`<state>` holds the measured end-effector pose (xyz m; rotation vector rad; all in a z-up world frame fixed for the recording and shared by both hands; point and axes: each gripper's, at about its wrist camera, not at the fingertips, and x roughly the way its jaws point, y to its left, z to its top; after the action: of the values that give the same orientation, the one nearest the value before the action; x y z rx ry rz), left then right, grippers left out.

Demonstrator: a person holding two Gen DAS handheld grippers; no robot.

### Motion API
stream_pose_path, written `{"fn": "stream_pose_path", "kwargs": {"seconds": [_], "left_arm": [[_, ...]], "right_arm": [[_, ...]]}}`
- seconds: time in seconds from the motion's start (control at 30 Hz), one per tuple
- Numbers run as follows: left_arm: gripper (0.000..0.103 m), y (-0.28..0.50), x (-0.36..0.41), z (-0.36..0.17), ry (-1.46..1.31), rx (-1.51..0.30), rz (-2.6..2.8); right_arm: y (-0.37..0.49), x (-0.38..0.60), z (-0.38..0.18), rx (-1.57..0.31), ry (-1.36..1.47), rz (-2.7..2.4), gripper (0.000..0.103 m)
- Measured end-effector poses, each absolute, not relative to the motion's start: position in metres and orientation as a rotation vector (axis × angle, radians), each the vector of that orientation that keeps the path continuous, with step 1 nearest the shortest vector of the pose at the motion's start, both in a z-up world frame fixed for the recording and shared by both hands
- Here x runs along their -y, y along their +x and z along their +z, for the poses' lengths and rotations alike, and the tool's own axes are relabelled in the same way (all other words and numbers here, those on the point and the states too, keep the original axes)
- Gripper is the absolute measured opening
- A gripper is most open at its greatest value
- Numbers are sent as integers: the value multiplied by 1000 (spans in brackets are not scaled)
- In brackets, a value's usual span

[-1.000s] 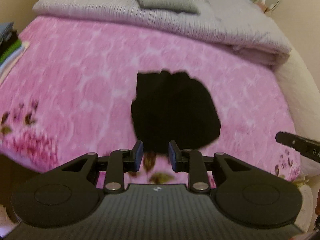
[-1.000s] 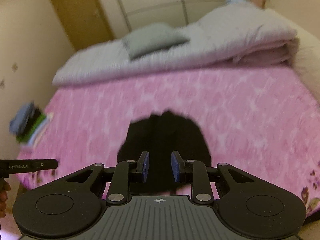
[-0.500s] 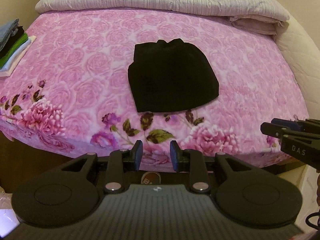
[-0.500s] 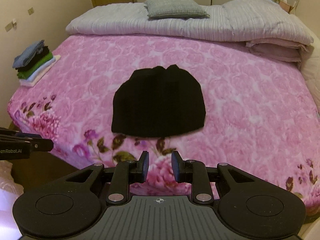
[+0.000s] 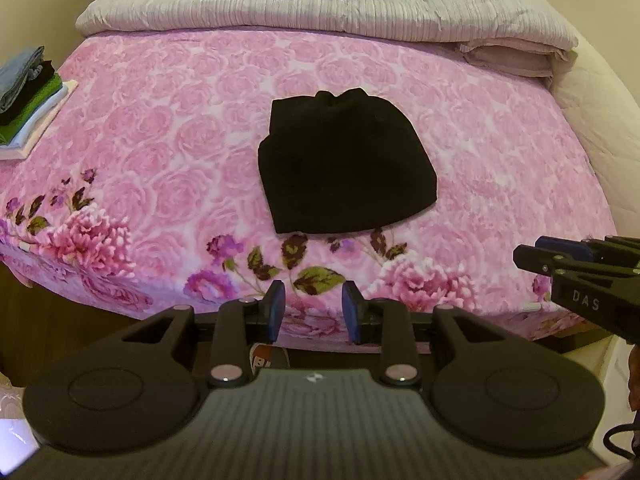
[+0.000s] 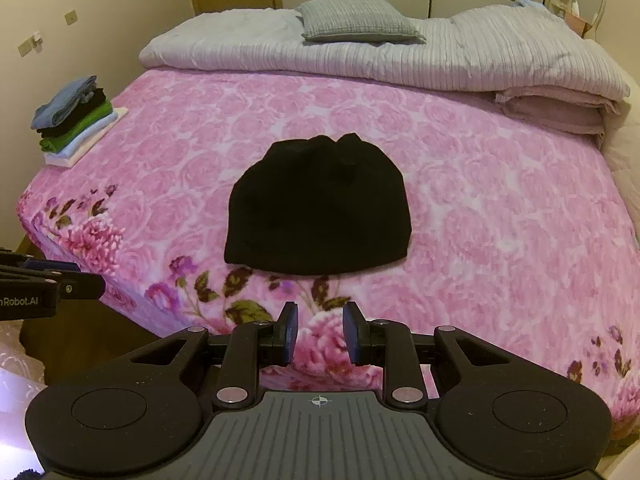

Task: Fold clothes
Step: 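Open both grippers and pull back from the laid-out black garment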

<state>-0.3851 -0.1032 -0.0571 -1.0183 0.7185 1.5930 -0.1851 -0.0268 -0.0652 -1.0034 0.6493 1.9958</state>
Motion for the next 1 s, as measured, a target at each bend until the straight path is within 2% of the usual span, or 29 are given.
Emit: {"fn": "stream_pose_path", "kwargs": {"seconds": [0.4,1.0], "left_arm": [[26,-427,75,-59,-1022,-688,1560],[26,-507,-19,-72,-991,-740,1425]], "right_arm": [[-216,12,-64,-638,-999,1970,25],[-292,-47,-75,-695,-977,1849,25]]}}
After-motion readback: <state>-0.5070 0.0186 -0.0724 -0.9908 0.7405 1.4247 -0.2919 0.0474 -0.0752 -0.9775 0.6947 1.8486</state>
